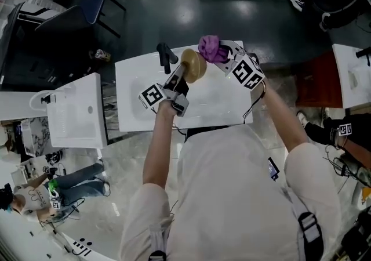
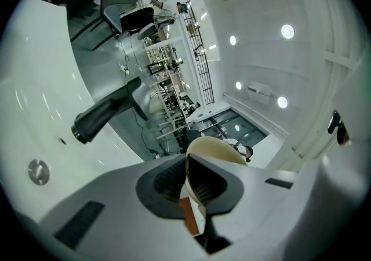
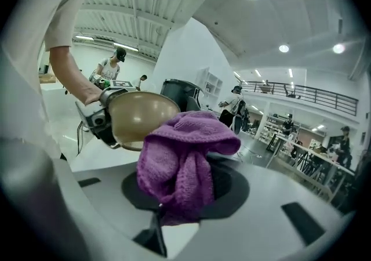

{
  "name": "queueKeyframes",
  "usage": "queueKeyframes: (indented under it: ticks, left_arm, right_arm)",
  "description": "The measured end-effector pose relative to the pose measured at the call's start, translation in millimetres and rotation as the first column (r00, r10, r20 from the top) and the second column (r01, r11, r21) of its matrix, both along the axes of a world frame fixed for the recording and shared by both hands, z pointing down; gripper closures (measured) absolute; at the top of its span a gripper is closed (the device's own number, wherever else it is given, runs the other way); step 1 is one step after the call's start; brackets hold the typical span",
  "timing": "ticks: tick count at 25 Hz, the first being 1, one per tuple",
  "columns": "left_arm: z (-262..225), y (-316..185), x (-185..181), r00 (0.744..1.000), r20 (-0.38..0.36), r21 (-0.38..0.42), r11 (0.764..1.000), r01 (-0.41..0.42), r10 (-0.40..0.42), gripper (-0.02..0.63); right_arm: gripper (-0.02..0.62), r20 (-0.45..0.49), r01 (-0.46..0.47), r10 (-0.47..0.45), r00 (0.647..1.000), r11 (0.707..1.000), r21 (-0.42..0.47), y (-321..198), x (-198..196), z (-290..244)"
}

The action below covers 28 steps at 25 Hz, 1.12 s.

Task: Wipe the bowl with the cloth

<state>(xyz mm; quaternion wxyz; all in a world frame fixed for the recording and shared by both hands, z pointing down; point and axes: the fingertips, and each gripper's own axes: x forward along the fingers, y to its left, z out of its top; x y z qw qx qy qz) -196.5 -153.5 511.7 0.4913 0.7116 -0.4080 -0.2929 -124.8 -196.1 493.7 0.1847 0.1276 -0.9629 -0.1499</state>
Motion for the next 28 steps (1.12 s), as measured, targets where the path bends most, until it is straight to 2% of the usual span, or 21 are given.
queueKeyframes:
  ticks: [3, 5, 7, 11, 13, 16, 17, 20, 22, 24, 26, 28]
  left_arm:
    - [4, -5, -16, 0.996, 0.073, -0.013, 0.999, 0.042, -0.04, 0.588]
    - [7, -8, -22, 0.994, 0.096, -0.024, 0.998, 0.06, -0.057, 0.586]
    - [6, -10, -21, 0.995, 0.081, -0.026, 0.997, 0.066, -0.064, 0.588]
    - [-16, -16, 2, 0.999, -0.023, 0.033, 0.999, 0.024, -0.023, 0.588]
    - [-17, -15, 8, 1.0, 0.019, 0.029, 1.0, 0.001, -0.001, 0.588]
    - [-18, -10, 15, 0.987, 0.152, 0.025, 0.998, -0.056, 0.052, 0.588]
    - [-21, -7, 19, 0.983, 0.168, 0.024, 0.997, -0.075, 0.07, 0.588]
    - [-27, -2, 33, 0.99, 0.095, 0.018, 0.994, -0.11, 0.108, 0.588]
    - [-25, 0, 34, 0.986, 0.115, 0.017, 0.992, -0.126, 0.123, 0.586]
    - [-20, 1, 32, 0.979, 0.151, 0.012, 0.99, -0.139, 0.135, 0.586]
    - [-14, 2, 27, 0.959, 0.247, 0.006, 0.989, -0.145, 0.14, 0.586]
    - [-9, 2, 22, 0.946, 0.298, 0.0, 0.991, -0.137, 0.131, 0.583]
  right_arm:
    - [0.476, 0.002, 0.009, -0.009, 1.0, 1.0, -0.011, 13, -2, 5]
    - [0.476, 0.014, 0.013, -0.012, 1.0, 0.999, -0.04, 21, -2, 12]
    - [0.476, 0.028, 0.019, -0.017, 0.999, 0.997, -0.078, 28, -3, 20]
    - [0.476, 0.028, 0.037, -0.034, 0.999, 0.992, -0.117, 44, -10, 34]
    - [0.476, 0.032, 0.032, -0.028, 0.999, 0.991, -0.129, 46, -12, 36]
    - [0.476, 0.019, 0.033, -0.031, 0.999, 0.992, -0.124, 44, -8, 37]
    - [0.476, 0.01, 0.034, -0.033, 0.999, 0.993, -0.116, 41, -6, 36]
    - [0.476, 0.007, 0.024, -0.023, 1.0, 0.994, -0.11, 33, -1, 32]
    - [0.476, 0.008, 0.014, -0.013, 1.0, 0.994, -0.109, 28, 2, 30]
    - [0.476, 0.007, 0.001, 0.0, 1.0, 0.995, -0.103, 22, 6, 27]
    - [0.475, 0.014, -0.01, 0.011, 1.0, 0.995, -0.102, 19, 11, 23]
    - [0.476, 0.02, -0.015, 0.017, 1.0, 0.996, -0.094, 18, 15, 18]
